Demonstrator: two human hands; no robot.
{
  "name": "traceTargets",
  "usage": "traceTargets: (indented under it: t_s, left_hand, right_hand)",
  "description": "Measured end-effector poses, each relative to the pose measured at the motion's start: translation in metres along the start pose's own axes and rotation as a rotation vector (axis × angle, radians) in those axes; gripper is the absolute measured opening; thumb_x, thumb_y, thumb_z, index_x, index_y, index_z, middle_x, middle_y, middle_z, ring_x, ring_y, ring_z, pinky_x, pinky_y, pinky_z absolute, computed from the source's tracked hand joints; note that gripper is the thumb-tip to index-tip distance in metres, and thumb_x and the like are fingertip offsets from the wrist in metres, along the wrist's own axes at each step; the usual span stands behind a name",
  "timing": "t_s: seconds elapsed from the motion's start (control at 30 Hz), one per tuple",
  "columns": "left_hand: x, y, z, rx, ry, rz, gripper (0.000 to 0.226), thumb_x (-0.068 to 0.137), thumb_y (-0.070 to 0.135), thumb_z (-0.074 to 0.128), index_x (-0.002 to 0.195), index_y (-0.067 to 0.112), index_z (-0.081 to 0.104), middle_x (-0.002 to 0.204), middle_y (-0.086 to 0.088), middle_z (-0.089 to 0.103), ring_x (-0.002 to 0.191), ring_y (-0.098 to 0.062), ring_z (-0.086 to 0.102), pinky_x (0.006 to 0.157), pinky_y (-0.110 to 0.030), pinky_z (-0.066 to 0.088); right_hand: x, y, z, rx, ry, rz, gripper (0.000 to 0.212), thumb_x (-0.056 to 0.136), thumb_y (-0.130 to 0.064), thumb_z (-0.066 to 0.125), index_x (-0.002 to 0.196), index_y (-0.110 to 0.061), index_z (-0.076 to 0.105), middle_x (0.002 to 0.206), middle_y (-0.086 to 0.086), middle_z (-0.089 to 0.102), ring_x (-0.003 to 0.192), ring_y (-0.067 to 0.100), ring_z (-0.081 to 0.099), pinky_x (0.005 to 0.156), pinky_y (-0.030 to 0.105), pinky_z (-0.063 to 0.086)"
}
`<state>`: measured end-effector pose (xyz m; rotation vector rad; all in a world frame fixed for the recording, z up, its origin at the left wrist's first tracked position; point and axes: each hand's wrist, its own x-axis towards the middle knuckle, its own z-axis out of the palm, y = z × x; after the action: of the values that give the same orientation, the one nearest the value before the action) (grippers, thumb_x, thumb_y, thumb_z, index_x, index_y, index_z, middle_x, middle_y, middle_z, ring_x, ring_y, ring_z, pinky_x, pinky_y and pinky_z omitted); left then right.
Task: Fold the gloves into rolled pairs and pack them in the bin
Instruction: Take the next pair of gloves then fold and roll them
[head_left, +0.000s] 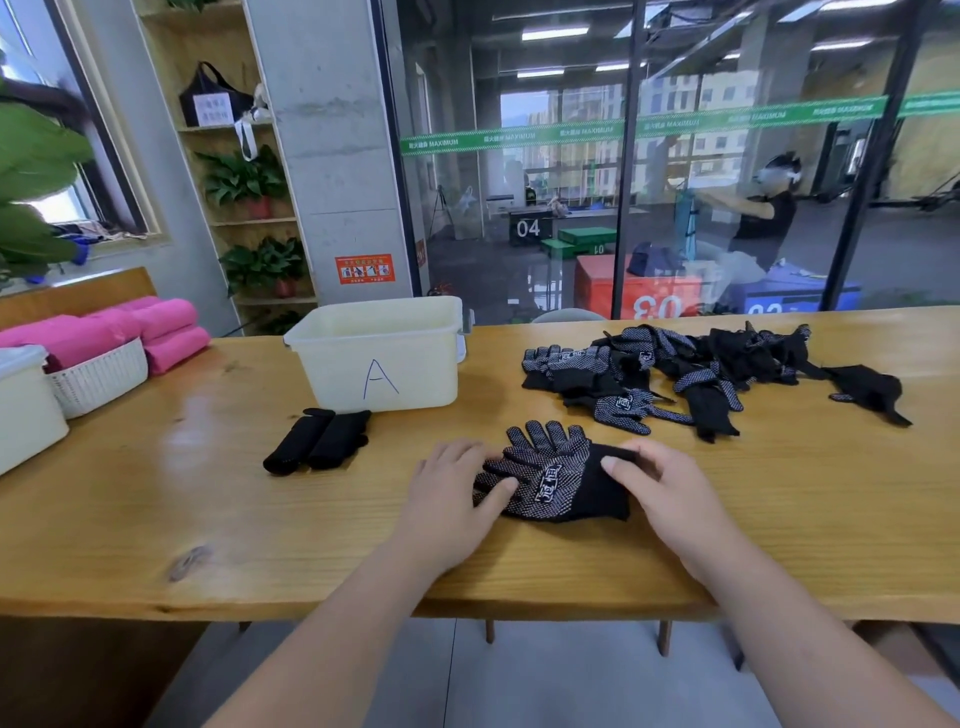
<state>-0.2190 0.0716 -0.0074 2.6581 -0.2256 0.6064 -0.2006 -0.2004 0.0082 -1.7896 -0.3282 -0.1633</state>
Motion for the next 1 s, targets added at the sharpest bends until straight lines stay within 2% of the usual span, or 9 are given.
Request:
traceTargets:
  t_s: [0.07, 0.3, 0.33, 0.47, 0.57, 0.67, 0.73, 0.8, 1.0]
  left_hand:
    - [0.0, 0.001, 0.002, 0.018, -0.023, 0.016, 0.06, 0.098, 0.073, 0.044, 0.147, 0.038, 0.052, 0.15, 0.018, 0.05, 0.142, -0.009, 0.038, 0.121, -0.04, 0.033]
    - [0.0, 0.006, 0.005, 0.109, -0.164, -0.013, 0.089, 0.087, 0.091, 0.034, 0.158, 0.038, 0.037, 0.158, 0.014, 0.045, 0.15, -0.011, 0.032, 0.126, -0.042, 0.026]
    - [0.001, 0.006, 0.005, 0.112, -0.175, -0.016, 0.09, 0.086, 0.092, 0.034, 0.158, 0.039, 0.036, 0.158, 0.014, 0.045, 0.15, -0.011, 0.032, 0.126, -0.042, 0.026]
    - [0.001, 0.007, 0.005, 0.124, -0.184, -0.007, 0.092, 0.086, 0.094, 0.032, 0.159, 0.038, 0.034, 0.159, 0.014, 0.044, 0.151, -0.013, 0.03, 0.125, -0.042, 0.026]
    - [0.0, 0.008, 0.005, 0.139, -0.185, 0.011, 0.089, 0.087, 0.093, 0.032, 0.158, 0.039, 0.038, 0.16, 0.016, 0.043, 0.151, -0.013, 0.03, 0.125, -0.042, 0.026]
    - [0.0, 0.008, 0.005, 0.142, -0.185, 0.004, 0.088, 0.086, 0.096, 0.029, 0.153, 0.042, 0.047, 0.158, 0.021, 0.043, 0.15, -0.01, 0.029, 0.125, -0.042, 0.025]
    - [0.0, 0.008, 0.005, 0.14, -0.189, -0.022, 0.09, 0.083, 0.098, 0.027, 0.15, 0.042, 0.051, 0.158, 0.022, 0.043, 0.15, -0.009, 0.029, 0.126, -0.042, 0.024]
    - [0.0, 0.009, 0.004, 0.133, -0.19, -0.039, 0.091, 0.082, 0.098, 0.029, 0.149, 0.041, 0.052, 0.159, 0.021, 0.043, 0.151, -0.01, 0.029, 0.127, -0.043, 0.023]
    - [-0.001, 0.012, -0.003, 0.11, -0.235, -0.073, 0.093, 0.081, 0.096, 0.031, 0.152, 0.039, 0.048, 0.164, 0.018, 0.04, 0.158, -0.015, 0.021, 0.13, -0.046, 0.018]
  right_hand:
    - [0.0, -0.003, 0.002, 0.077, 0.028, 0.044, 0.011, 0.103, -0.015, 0.065, 0.102, -0.018, 0.075, 0.096, -0.005, 0.08, 0.092, 0.011, 0.075, 0.074, 0.019, 0.052]
    - [0.008, -0.01, -0.003, 0.084, 0.044, 0.118, 0.015, 0.108, -0.02, 0.058, 0.113, -0.024, 0.072, 0.108, -0.007, 0.079, 0.102, 0.011, 0.074, 0.091, 0.037, 0.057]
    - [0.012, -0.013, -0.005, 0.043, 0.029, 0.095, 0.017, 0.109, -0.018, 0.056, 0.114, -0.026, 0.071, 0.108, -0.008, 0.079, 0.102, 0.012, 0.074, 0.09, 0.039, 0.059]
    - [0.026, -0.046, -0.015, -0.133, -0.024, -0.096, 0.026, 0.11, -0.008, 0.05, 0.116, -0.026, 0.068, 0.102, -0.008, 0.079, 0.092, 0.009, 0.073, 0.068, 0.024, 0.057]
    - [0.033, -0.077, -0.023, -0.188, -0.12, -0.184, 0.03, 0.11, -0.006, 0.049, 0.115, -0.029, 0.068, 0.102, -0.007, 0.079, 0.089, 0.007, 0.072, 0.071, 0.029, 0.055]
    - [0.034, -0.103, -0.031, -0.276, -0.281, -0.197, 0.028, 0.109, -0.008, 0.055, 0.121, -0.027, 0.07, 0.111, -0.008, 0.079, 0.106, 0.009, 0.073, 0.091, 0.033, 0.057]
    - [0.03, -0.122, -0.035, -0.323, -0.351, -0.211, 0.026, 0.105, -0.011, 0.062, 0.124, -0.027, 0.072, 0.115, -0.011, 0.078, 0.112, 0.005, 0.072, 0.1, 0.029, 0.056]
    - [0.026, -0.139, -0.038, -0.339, -0.386, -0.224, 0.026, 0.101, -0.015, 0.069, 0.122, -0.03, 0.073, 0.111, -0.013, 0.079, 0.107, 0.003, 0.073, 0.096, 0.023, 0.057]
    - [0.042, -0.162, -0.042, -0.442, -0.359, -0.231, 0.018, 0.092, -0.025, 0.081, 0.108, -0.029, 0.076, 0.1, -0.013, 0.08, 0.095, 0.002, 0.075, 0.097, 0.03, 0.055]
